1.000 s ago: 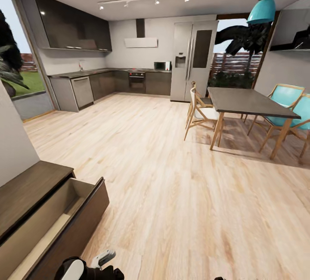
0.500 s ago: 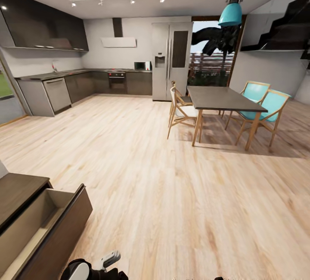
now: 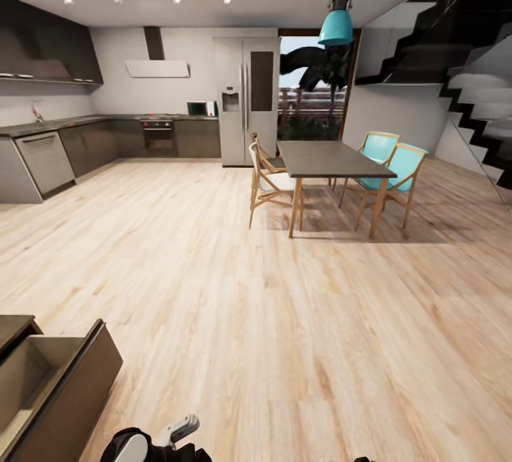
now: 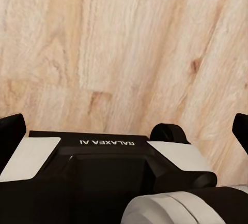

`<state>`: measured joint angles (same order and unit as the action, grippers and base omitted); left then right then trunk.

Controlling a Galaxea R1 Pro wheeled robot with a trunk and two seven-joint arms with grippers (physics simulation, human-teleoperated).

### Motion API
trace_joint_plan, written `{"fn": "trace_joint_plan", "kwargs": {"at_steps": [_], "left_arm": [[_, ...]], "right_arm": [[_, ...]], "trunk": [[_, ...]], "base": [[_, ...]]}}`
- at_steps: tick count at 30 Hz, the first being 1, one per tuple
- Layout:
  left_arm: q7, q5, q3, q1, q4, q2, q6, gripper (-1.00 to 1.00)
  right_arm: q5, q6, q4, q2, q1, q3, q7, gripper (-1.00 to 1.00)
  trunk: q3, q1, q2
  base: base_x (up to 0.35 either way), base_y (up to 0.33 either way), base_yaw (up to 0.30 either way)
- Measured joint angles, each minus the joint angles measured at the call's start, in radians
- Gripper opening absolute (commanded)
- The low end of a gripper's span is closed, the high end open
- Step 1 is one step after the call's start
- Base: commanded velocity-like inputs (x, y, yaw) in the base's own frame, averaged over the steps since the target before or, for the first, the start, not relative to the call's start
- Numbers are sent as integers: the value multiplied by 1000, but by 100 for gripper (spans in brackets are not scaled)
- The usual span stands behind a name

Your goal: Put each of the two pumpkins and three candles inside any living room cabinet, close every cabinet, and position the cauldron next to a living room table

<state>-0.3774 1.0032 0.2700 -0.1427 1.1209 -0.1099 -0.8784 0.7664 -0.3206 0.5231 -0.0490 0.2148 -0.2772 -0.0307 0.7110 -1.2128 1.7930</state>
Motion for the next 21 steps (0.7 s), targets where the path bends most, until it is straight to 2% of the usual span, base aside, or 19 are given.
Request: {"fn": "trace_joint_plan", "kwargs": {"at_steps": [7,17,21], "left_arm": [[0,0,0,0,0,0,0,100],[0,-1,0,0,-12,1,1,100],[0,-47,-1,0,-16,1,1,100]], "right_arm": [[0,0,0,0,0,0,0,100],[1,0,0,0,0,-2,0,100],[0,0,0,0,0,-3,0,100]], "trunk": [[0,0,0],[0,0,0],[0,0,0]], "base": [[0,-26,-286],[0,-95,-286],[0,-83,-286]]}}
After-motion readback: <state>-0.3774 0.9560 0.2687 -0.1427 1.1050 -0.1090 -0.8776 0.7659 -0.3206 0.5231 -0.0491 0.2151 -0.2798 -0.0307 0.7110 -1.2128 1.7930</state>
